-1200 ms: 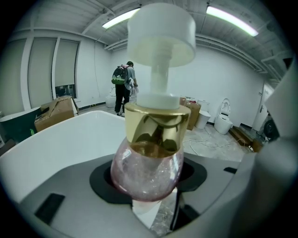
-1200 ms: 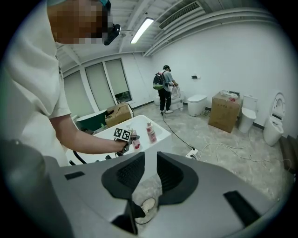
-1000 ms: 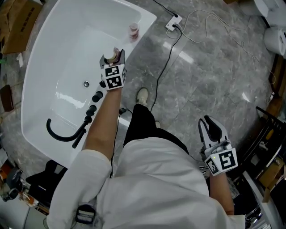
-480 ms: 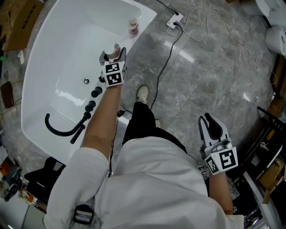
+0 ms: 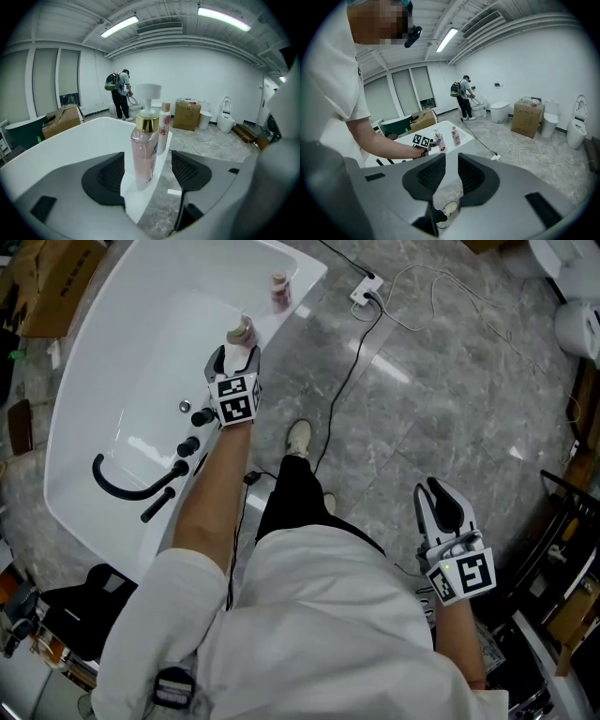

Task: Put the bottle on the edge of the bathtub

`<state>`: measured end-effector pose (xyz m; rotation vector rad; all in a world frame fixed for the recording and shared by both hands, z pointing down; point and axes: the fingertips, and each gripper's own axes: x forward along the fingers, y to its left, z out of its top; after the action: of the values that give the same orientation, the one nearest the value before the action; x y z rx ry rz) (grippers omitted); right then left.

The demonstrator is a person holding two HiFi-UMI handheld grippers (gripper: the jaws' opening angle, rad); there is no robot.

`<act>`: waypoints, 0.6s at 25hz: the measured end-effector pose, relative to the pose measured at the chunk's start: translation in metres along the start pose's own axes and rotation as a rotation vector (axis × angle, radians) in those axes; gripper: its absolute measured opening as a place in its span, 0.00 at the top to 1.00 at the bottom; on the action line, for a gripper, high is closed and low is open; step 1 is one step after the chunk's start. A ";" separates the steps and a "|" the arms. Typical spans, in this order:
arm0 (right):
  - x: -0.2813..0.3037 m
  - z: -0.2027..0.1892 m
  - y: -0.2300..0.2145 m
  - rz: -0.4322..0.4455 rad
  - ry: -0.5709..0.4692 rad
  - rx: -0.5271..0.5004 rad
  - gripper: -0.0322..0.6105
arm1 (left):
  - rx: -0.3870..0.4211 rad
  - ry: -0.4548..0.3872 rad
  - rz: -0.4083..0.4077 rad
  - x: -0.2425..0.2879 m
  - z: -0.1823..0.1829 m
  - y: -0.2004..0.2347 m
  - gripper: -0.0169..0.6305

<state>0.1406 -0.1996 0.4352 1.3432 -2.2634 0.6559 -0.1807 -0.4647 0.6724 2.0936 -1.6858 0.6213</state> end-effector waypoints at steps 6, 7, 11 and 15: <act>-0.028 -0.017 0.009 0.031 -0.045 -0.029 0.81 | -0.027 -0.041 0.000 -0.052 0.001 -0.019 0.51; -0.032 -0.019 0.011 0.038 -0.054 -0.034 0.81 | -0.030 -0.048 -0.001 -0.062 0.002 -0.023 0.51; -0.047 -0.025 0.015 0.064 -0.094 -0.051 0.82 | -0.038 -0.074 -0.037 -0.101 0.008 -0.046 0.51; -0.065 -0.032 0.022 0.087 -0.142 -0.074 0.83 | -0.040 -0.098 -0.075 -0.146 0.010 -0.070 0.68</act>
<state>0.1537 -0.1269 0.4192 1.2993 -2.4457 0.5138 -0.1382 -0.3377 0.5810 2.1803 -1.6485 0.4652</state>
